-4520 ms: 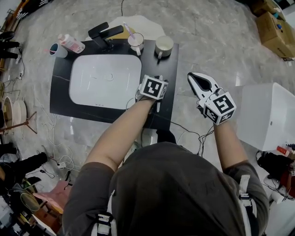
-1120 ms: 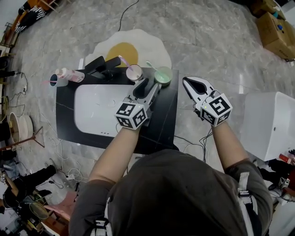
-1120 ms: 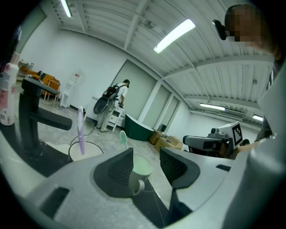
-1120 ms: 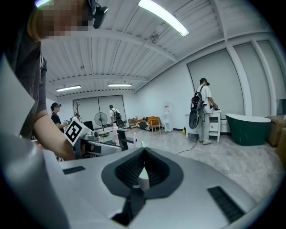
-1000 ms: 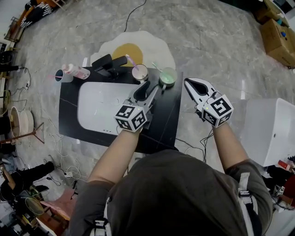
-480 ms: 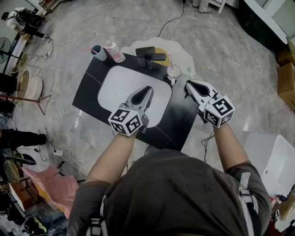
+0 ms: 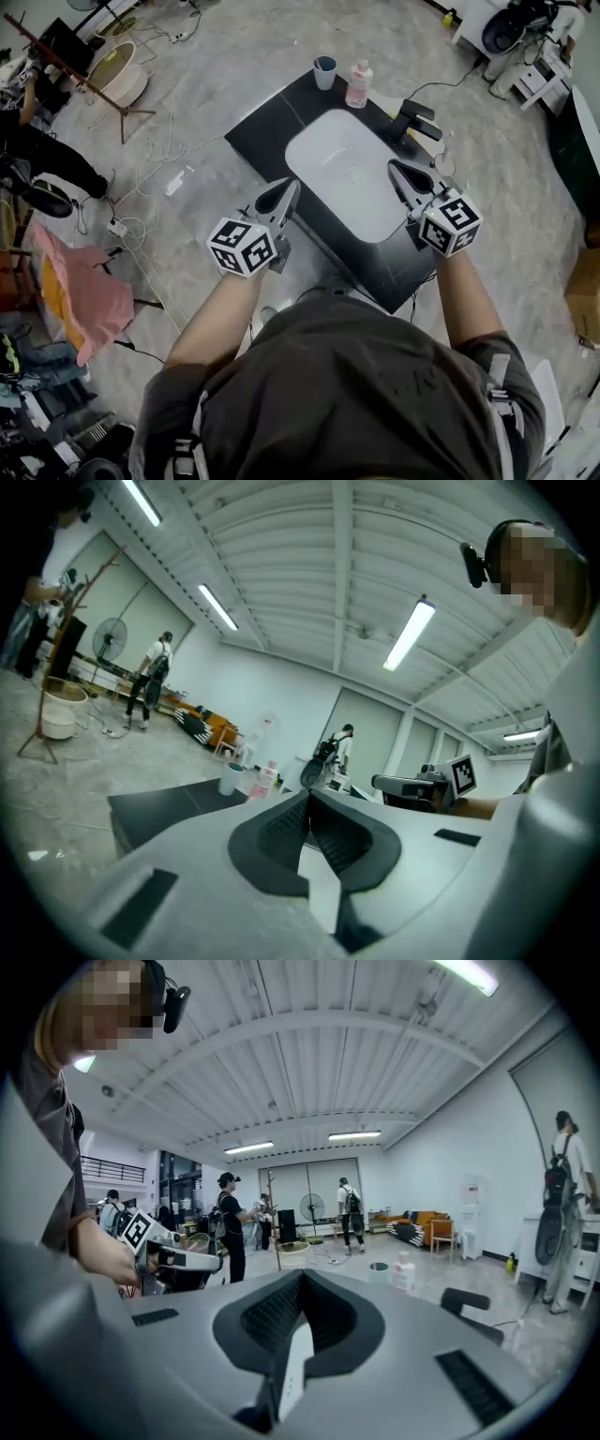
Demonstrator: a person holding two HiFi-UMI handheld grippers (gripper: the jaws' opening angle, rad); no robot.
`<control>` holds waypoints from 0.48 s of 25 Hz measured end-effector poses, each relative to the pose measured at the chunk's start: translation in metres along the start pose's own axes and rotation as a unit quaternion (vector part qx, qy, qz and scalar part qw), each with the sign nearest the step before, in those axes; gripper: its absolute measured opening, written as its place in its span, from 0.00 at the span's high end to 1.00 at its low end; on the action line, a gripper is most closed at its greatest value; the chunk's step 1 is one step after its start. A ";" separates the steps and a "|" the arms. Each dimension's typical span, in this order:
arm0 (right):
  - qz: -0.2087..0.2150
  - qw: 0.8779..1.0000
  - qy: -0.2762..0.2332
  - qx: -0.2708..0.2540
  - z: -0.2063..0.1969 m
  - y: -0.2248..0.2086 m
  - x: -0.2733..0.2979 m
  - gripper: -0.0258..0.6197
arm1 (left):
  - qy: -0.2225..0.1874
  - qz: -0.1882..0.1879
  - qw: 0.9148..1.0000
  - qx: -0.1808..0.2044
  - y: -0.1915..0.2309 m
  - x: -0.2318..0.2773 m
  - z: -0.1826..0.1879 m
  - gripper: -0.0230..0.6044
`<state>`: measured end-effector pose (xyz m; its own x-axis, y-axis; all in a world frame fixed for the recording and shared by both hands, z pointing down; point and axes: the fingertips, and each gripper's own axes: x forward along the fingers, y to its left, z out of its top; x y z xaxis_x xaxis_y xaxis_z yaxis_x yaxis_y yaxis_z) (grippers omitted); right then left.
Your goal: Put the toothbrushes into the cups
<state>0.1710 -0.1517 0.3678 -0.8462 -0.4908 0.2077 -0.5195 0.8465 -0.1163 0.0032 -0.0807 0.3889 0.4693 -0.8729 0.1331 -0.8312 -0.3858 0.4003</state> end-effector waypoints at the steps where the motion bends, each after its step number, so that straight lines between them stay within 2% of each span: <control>1: 0.013 1.000 0.002 -0.003 0.002 0.018 0.013 0.97 | -0.006 0.015 1.000 -0.002 0.013 -0.023 0.004 0.95; 5: 0.076 0.997 0.011 -0.013 0.011 0.093 0.067 0.97 | -0.029 0.084 0.996 -0.008 0.057 -0.121 0.013 0.95; 9: 0.150 0.988 0.022 -0.028 0.015 0.167 0.121 0.97 | -0.057 0.162 0.985 -0.018 0.091 -0.214 0.013 0.95; 12: 0.197 0.979 0.030 -0.036 0.012 0.225 0.151 0.97 | -0.066 0.205 0.976 -0.026 0.106 -0.278 0.006 0.95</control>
<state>-0.0751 -0.0377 0.3613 -0.9696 -0.1110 0.2183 -0.1417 0.9813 -0.1304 -0.2168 0.1189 0.3890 0.0554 -0.9830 0.1748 -0.9229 0.0164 0.3846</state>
